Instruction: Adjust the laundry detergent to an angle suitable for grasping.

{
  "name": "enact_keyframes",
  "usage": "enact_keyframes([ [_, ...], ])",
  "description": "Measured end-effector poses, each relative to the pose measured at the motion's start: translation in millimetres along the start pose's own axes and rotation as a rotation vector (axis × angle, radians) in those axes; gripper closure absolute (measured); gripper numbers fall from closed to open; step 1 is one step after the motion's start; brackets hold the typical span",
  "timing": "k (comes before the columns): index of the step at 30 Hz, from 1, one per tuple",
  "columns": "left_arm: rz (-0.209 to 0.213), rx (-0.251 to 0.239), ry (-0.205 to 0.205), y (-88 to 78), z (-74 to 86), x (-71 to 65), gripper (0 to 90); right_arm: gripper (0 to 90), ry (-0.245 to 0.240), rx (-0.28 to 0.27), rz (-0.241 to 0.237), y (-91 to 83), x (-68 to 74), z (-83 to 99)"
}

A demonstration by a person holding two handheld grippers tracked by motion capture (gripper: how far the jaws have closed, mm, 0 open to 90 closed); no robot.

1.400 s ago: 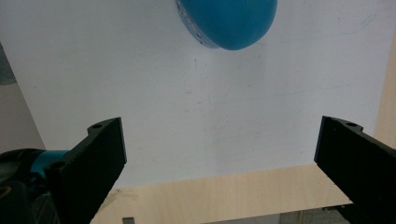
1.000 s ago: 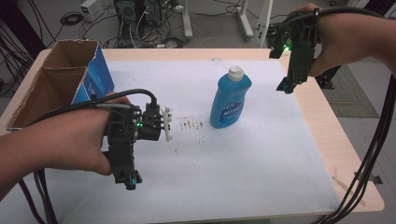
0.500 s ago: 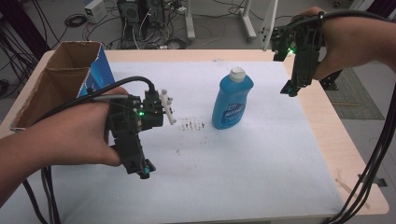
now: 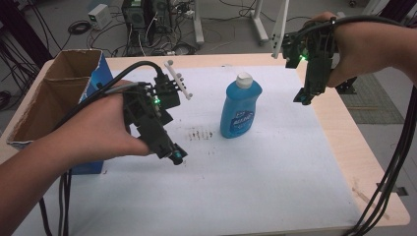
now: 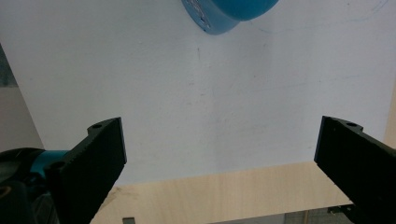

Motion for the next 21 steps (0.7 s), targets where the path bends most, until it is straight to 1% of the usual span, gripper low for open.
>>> enact_keyframes([
  [1,-0.009,0.008,0.001,0.9,-3.0,2.8,2.8,1.2,0.000,0.000,0.000,0.0,0.0,0.0],
  [2,-0.009,0.008,0.001,0.9,-3.0,2.8,2.8,1.2,0.000,0.000,0.000,0.0,0.0,0.0],
  [3,-0.006,0.004,0.002,2.3,-11.3,6.8,2.8,1.2,0.003,-0.003,0.001,-0.7,-1.0,0.6],
  [4,-0.006,0.004,0.002,2.3,-11.3,6.8,2.8,1.2,0.004,-0.006,0.001,-0.8,-1.0,0.5],
  [6,-0.014,-0.006,0.004,2.6,-20.3,11.3,2.8,1.2,0.001,-0.010,0.002,-1.0,-1.1,0.1],
  [8,-0.014,-0.006,0.004,2.6,-20.3,11.3,2.8,1.2,0.002,-0.011,0.001,-0.9,-0.9,0.1],
  [9,-0.010,-0.023,0.007,3.4,-30.0,15.1,2.8,1.2,0.000,-0.009,0.001,-0.8,-0.9,0.3],
  [12,-0.020,-0.034,0.019,3.9,-38.5,20.5,2.8,1.2,-0.002,-0.005,-0.001,-0.5,-0.8,0.8],
  [13,-0.023,-0.039,0.021,4.0,-41.0,22.7,2.8,1.2,0.004,-0.004,0.002,-0.8,-0.9,0.8],
  [15,-0.023,-0.039,0.021,4.0,-41.0,22.7,2.8,1.2,0.004,-0.006,-0.001,-1.1,-0.9,0.6],
  [16,-0.022,-0.053,0.020,4.5,-47.4,28.9,2.8,1.2,0.006,-0.009,-0.001,-1.4,-0.9,0.1],
  [20,-0.030,-0.051,0.017,4.7,-50.4,33.5,2.8,1.2,0.005,-0.008,0.000,-1.4,-0.8,-0.2],
  [21,-0.042,-0.054,0.017,4.2,-55.0,39.4,2.8,1.2,0.003,-0.008,0.001,-1.0,-0.8,-0.7],
])
Point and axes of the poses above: each handheld gripper's, and its own axes: y roughly forward along the jaws, z roughly out of its underside, x roughly to its left, the point moved 9 cm from there along y, roughly forward along the jaws, and after that the axes turned 14 degrees about y, right-handed, at the moved point
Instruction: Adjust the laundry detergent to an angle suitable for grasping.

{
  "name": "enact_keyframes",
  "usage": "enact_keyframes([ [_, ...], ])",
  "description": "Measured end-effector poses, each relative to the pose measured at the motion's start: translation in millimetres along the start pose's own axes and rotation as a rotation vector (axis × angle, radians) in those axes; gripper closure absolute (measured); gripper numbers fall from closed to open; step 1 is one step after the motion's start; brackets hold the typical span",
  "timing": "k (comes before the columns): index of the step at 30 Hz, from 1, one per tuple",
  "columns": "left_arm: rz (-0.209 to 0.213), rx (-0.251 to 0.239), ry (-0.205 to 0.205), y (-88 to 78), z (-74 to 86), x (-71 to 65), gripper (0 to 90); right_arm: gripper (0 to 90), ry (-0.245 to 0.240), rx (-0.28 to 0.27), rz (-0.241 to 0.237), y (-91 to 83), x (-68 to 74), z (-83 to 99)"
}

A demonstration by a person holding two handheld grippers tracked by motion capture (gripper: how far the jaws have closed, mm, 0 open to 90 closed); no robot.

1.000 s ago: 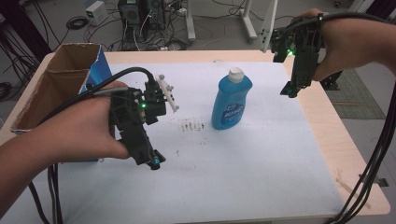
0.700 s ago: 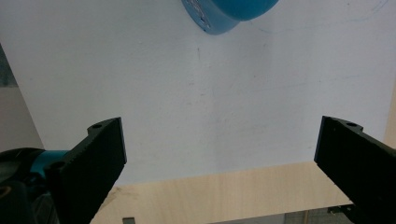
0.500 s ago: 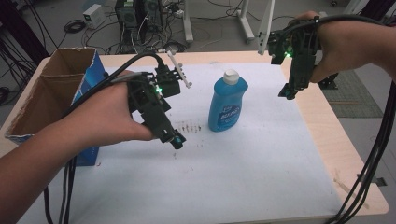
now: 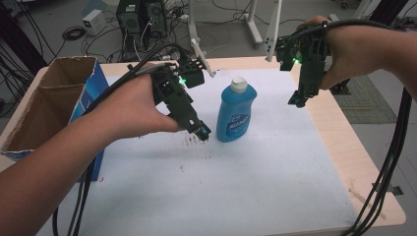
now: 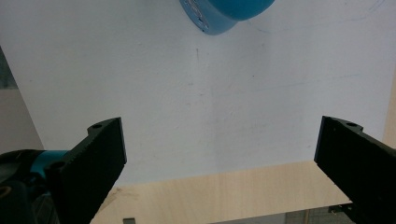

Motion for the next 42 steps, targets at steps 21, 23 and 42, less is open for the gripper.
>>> enact_keyframes([
  [21,0.004,-0.077,-0.033,22.0,-29.9,23.8,2.8,1.2,0.022,-0.016,0.004,-0.8,-3.3,-1.5],
  [23,-0.003,-0.086,-0.031,23.1,-32.9,27.0,2.8,1.2,0.022,-0.021,0.003,-0.1,-3.7,-1.1],
  [42,-0.045,-0.082,-0.018,51.3,-53.7,40.3,2.8,1.2,0.031,-0.016,0.005,0.3,-2.9,2.2],
])
Point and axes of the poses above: each handheld gripper's, and its own axes: y roughly forward along the jaws, z roughly out of its underside, x roughly to its left, the point moved 9 cm from there along y, roughly forward along the jaws, and after that the axes turned 14 degrees about y, right-handed, at the moved point
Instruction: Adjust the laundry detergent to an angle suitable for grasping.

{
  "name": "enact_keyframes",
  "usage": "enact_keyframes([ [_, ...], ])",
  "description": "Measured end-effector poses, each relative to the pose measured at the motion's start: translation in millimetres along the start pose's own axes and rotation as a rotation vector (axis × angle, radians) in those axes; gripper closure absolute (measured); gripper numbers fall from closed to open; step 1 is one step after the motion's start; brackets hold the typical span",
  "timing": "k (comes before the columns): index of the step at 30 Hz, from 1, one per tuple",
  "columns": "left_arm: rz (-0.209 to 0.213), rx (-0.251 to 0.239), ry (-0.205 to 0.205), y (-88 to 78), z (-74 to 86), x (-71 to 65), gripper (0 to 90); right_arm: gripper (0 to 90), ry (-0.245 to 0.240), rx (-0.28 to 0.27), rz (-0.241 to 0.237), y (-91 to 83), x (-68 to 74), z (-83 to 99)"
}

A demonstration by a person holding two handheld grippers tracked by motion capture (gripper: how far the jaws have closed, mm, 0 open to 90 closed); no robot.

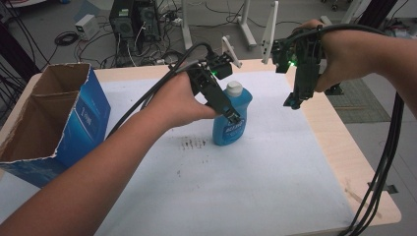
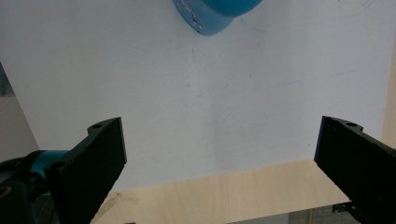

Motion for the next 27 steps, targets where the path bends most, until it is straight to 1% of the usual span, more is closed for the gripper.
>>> enact_keyframes([
  [1,-0.008,0.001,-0.001,1.6,-0.5,0.4,2.8,1.2,0.001,-0.001,0.000,0.1,0.3,-0.2],
  [5,-0.005,-0.016,-0.001,7.5,-4.7,1.4,2.8,1.2,-0.004,-0.004,0.001,0.6,0.0,-1.8],
  [6,-0.012,-0.019,-0.003,9.3,-5.4,2.1,2.8,1.2,-0.004,-0.004,0.000,0.7,0.1,-2.1],
  [8,-0.014,-0.012,0.003,12.1,-5.3,4.0,2.8,1.2,0.001,0.003,0.002,0.6,1.0,-1.7],
  [10,-0.023,-0.017,-0.007,15.4,-6.0,5.3,2.8,1.2,-0.003,0.000,0.002,0.1,1.3,-1.7],
  [12,-0.026,-0.016,-0.007,16.4,-5.8,6.1,2.8,1.2,-0.004,-0.001,0.005,-0.3,0.9,-1.4],
  [13,-0.031,-0.015,-0.013,18.6,-5.5,7.3,2.8,1.2,0.003,-0.003,0.003,-0.6,1.0,-0.6],
  [14,-0.036,-0.016,-0.011,19.6,-5.7,8.0,2.8,1.2,-0.001,-0.001,0.005,-0.6,0.3,0.0],
  [17,-0.044,-0.023,-0.010,22.5,-7.0,8.5,2.8,1.2,0.012,0.001,0.005,0.2,0.1,1.5],
  [21,-0.053,-0.021,-0.008,26.9,-7.5,8.5,2.8,1.2,0.005,0.006,0.004,2.4,-0.5,2.5],
  [23,-0.064,-0.032,-0.006,28.8,-8.2,9.1,2.8,1.2,0.002,0.006,0.002,3.1,-0.1,2.6],
  [25,-0.067,-0.053,-0.014,30.1,-9.4,9.7,2.8,1.2,0.005,0.008,0.005,3.5,0.5,2.6],
  [27,-0.068,-0.059,-0.017,30.4,-9.8,10.2,2.8,1.2,0.004,0.008,0.005,3.4,0.6,2.7],
])
Point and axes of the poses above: each handheld gripper's, and its own axes: y roughly forward along the jaws, z roughly out of its underside, x roughly to its left, the point moved 9 cm from there along y, roughly forward along the jaws, and after that the axes turned 14 degrees about y, right-handed, at the moved point
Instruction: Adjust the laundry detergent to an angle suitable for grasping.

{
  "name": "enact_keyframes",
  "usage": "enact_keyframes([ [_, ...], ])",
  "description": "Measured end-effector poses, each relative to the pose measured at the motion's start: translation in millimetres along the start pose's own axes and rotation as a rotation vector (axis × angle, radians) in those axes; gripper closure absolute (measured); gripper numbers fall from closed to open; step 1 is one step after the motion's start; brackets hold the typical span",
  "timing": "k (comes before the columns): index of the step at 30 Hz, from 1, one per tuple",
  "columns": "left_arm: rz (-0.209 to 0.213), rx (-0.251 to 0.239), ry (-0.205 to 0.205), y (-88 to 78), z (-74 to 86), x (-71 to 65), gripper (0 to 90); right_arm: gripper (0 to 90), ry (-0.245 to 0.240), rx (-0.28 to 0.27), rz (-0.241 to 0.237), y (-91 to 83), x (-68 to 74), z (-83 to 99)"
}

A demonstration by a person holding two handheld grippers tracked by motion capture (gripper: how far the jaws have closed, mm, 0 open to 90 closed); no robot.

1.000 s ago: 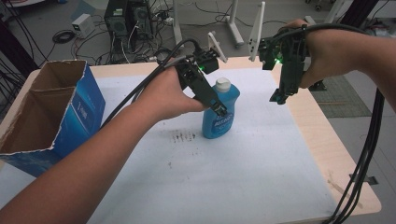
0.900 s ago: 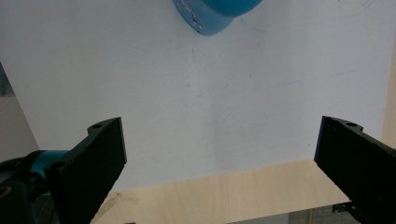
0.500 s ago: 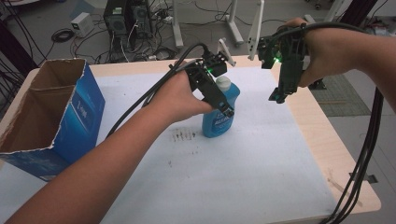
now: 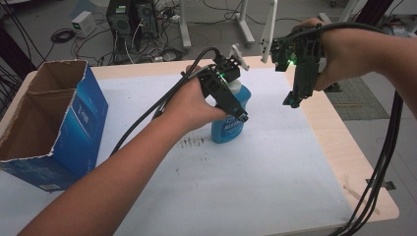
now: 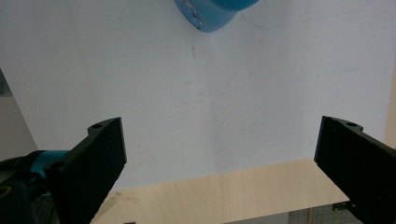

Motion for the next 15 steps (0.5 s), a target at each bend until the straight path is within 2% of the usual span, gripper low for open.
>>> enact_keyframes([
  [6,-0.032,-0.003,0.000,3.8,0.6,3.3,2.9,1.2,0.001,0.000,0.002,-1.8,0.0,2.5],
  [8,-0.027,-0.005,-0.013,4.1,1.7,3.9,3.8,1.2,0.005,-0.002,0.003,-2.1,0.1,3.3],
  [10,-0.015,-0.023,-0.029,4.2,1.7,3.4,11.2,1.2,0.004,-0.005,0.004,-2.0,-0.1,3.7],
  [15,-0.017,-0.021,-0.034,5.7,3.4,2.9,11.6,1.2,0.007,-0.001,0.003,-1.7,0.6,4.4],
])
Point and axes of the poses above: each handheld gripper's, and its own axes: y roughly forward along the jaws, z roughly out of its underside, x roughly to its left, the point moved 9 cm from there along y, roughly forward along the jaws, and after that the axes turned 14 degrees about y, right-handed, at the moved point
